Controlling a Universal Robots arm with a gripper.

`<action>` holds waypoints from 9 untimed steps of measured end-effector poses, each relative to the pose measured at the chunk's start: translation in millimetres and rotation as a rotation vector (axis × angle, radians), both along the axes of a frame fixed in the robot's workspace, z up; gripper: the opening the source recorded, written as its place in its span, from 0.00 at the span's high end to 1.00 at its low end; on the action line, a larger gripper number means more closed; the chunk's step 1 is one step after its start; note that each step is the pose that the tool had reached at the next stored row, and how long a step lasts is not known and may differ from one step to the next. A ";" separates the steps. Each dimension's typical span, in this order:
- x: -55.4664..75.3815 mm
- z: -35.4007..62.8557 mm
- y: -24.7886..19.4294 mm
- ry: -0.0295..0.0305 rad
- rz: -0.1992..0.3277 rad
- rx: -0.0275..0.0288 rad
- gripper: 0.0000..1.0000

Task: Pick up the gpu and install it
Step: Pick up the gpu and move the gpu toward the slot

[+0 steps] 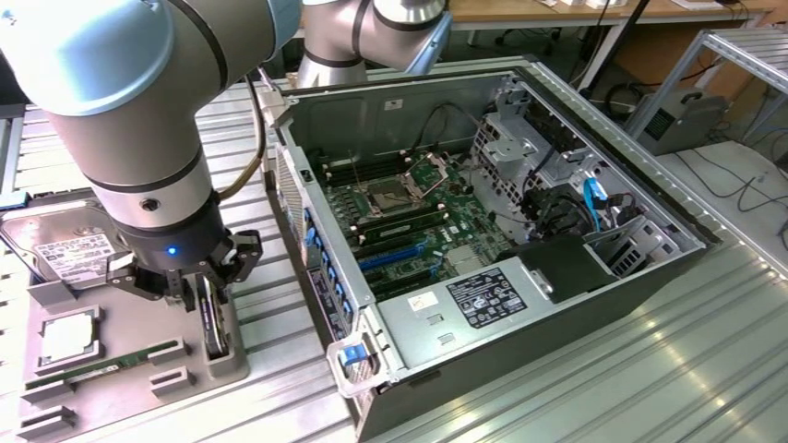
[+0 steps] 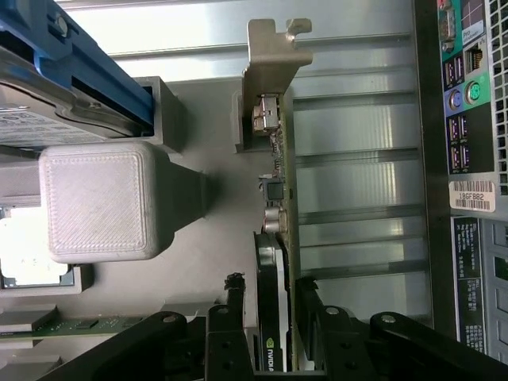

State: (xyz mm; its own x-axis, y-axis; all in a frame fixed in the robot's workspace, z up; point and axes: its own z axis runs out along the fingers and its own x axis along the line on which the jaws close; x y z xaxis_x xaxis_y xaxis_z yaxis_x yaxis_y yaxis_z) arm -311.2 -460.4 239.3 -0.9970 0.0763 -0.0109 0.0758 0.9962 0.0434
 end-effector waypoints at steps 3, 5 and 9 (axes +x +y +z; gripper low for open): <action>0.0 0.0 0.0 0.0000 0.000 0.0000 0.61; 0.0 0.0 0.0 -0.0001 0.000 0.0000 0.61; 0.5 0.0 0.0 0.0000 0.000 -0.0001 0.61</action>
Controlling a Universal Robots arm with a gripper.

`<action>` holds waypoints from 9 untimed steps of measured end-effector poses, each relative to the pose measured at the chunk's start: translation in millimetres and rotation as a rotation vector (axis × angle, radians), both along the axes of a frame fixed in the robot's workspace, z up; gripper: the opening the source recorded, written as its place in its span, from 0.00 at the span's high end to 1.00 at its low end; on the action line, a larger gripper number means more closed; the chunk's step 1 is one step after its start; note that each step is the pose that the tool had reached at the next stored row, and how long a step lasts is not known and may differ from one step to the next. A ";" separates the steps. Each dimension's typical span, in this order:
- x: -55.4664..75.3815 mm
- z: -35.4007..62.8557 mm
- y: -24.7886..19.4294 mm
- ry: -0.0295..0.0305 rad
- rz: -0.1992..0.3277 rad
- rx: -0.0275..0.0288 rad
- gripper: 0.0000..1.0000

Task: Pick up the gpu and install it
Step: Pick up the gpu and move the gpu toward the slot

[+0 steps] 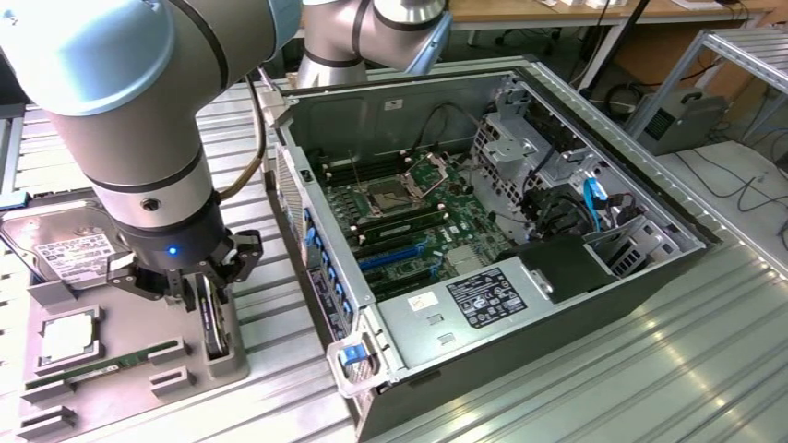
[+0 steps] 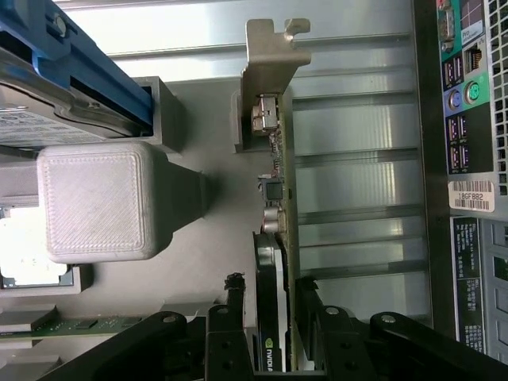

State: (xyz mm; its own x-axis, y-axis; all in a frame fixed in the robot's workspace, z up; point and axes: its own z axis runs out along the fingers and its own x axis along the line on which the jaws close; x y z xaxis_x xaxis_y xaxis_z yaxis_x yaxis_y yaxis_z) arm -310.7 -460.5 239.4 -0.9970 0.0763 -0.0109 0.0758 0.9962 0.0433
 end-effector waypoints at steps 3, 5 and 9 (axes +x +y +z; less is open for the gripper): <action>0.0 0.0 0.0 0.0000 0.000 0.0000 0.61; 0.0 0.0 0.0 -0.0001 0.000 0.0000 0.61; 0.0 0.0 0.0 0.0000 0.000 0.0000 0.69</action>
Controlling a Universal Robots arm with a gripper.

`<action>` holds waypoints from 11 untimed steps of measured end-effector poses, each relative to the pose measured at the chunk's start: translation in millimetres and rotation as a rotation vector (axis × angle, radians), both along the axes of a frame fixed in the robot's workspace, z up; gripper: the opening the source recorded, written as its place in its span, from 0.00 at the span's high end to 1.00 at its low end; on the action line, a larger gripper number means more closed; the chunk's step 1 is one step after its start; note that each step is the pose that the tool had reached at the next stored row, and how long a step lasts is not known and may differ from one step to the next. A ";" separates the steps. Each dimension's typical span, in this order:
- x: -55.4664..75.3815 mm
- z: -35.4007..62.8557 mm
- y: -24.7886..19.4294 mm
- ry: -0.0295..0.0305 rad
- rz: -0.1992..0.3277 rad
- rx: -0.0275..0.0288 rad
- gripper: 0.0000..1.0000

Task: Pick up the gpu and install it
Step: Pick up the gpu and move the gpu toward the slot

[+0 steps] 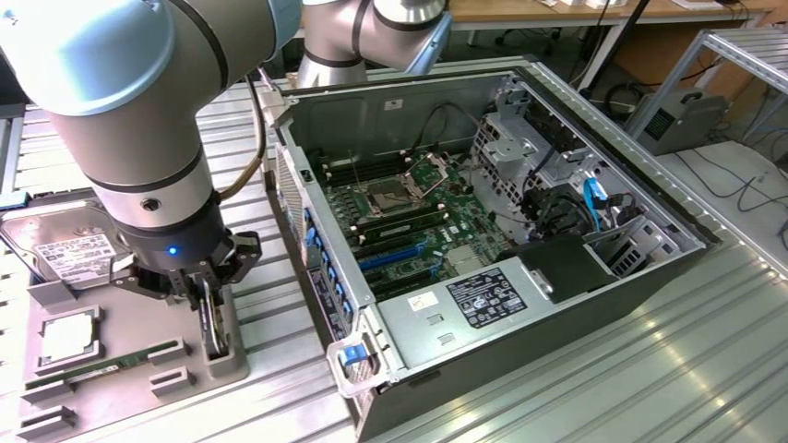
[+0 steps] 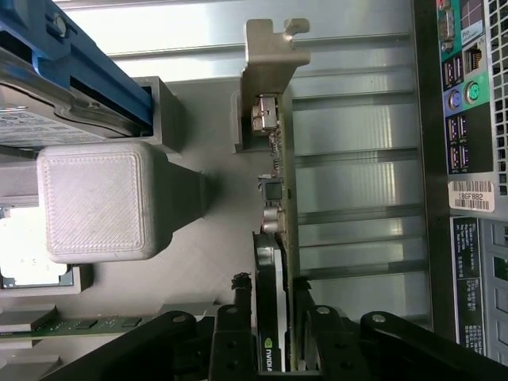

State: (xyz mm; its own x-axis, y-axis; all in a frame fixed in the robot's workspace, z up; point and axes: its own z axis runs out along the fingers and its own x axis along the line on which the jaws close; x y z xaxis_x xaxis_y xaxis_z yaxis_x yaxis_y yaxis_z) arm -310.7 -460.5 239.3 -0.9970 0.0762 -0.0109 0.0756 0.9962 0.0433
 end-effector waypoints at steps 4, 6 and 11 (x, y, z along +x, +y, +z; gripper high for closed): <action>0.0 0.0 0.0 0.0000 0.000 0.0000 0.73; 0.0 0.0 0.0 -0.0001 0.000 0.0001 0.73; 0.0 0.0 0.0 0.0000 0.004 0.0001 0.73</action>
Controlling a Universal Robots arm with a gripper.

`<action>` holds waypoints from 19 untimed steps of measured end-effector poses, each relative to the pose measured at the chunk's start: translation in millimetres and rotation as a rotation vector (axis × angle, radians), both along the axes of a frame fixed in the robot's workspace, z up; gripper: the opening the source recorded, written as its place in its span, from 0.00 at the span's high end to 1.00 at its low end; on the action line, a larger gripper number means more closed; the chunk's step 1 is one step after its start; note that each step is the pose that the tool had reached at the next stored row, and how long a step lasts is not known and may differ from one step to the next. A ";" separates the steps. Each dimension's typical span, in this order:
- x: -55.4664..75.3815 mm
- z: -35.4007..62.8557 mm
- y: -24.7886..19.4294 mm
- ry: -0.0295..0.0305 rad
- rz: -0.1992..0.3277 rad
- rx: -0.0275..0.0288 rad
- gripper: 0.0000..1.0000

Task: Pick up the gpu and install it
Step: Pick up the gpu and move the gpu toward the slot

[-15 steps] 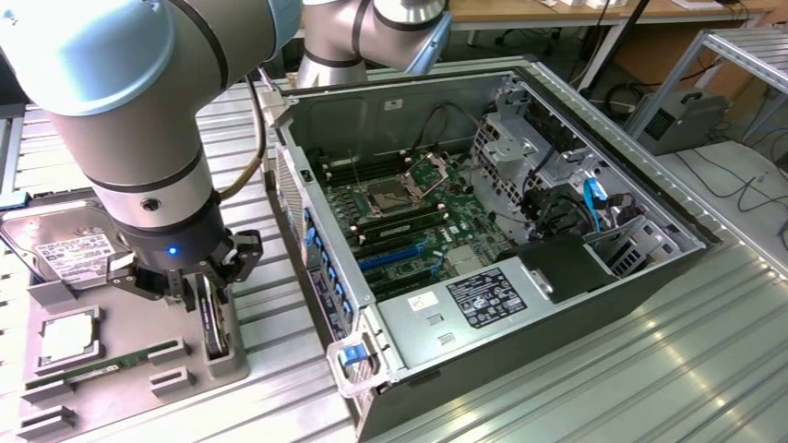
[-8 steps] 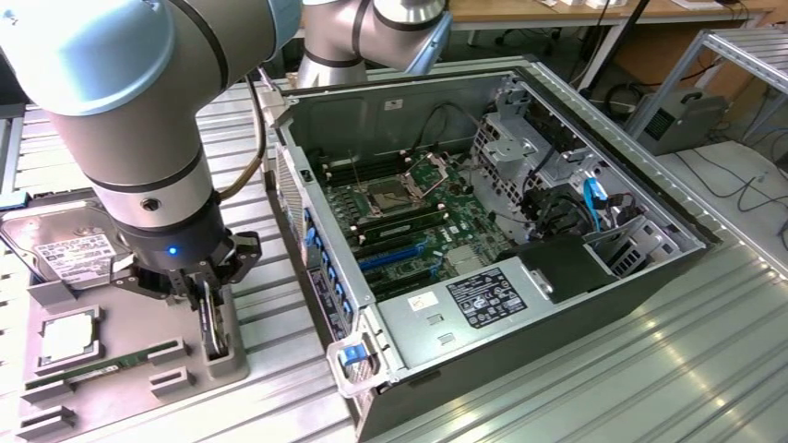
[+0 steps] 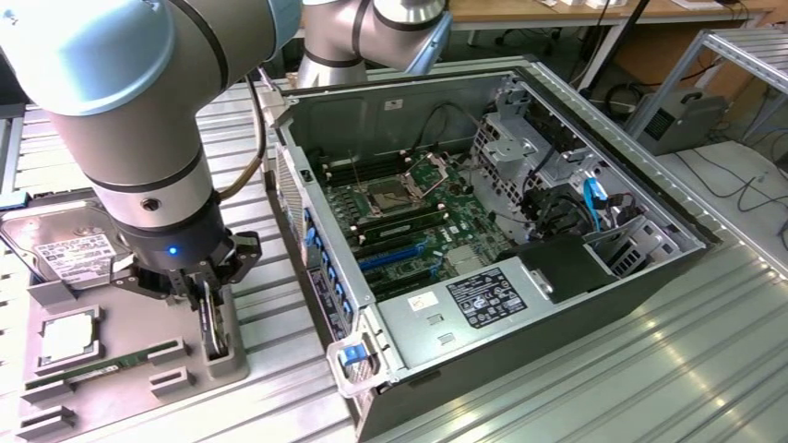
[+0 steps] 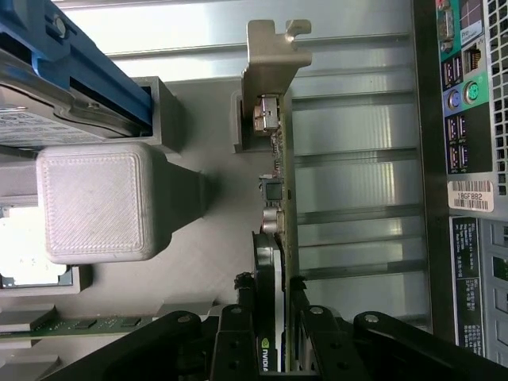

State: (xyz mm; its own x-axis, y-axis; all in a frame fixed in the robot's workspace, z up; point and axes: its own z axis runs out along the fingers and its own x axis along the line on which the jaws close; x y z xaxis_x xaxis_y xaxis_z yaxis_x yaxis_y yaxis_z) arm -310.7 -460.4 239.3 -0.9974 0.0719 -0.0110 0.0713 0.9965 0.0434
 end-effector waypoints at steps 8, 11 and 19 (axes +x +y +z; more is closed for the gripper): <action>0.0 0.0 0.0 0.0000 0.049 0.0000 0.73; 0.0 0.0 0.0 0.0000 0.049 0.0000 0.73; 0.0 7.2 0.0 0.0000 0.049 0.0000 0.73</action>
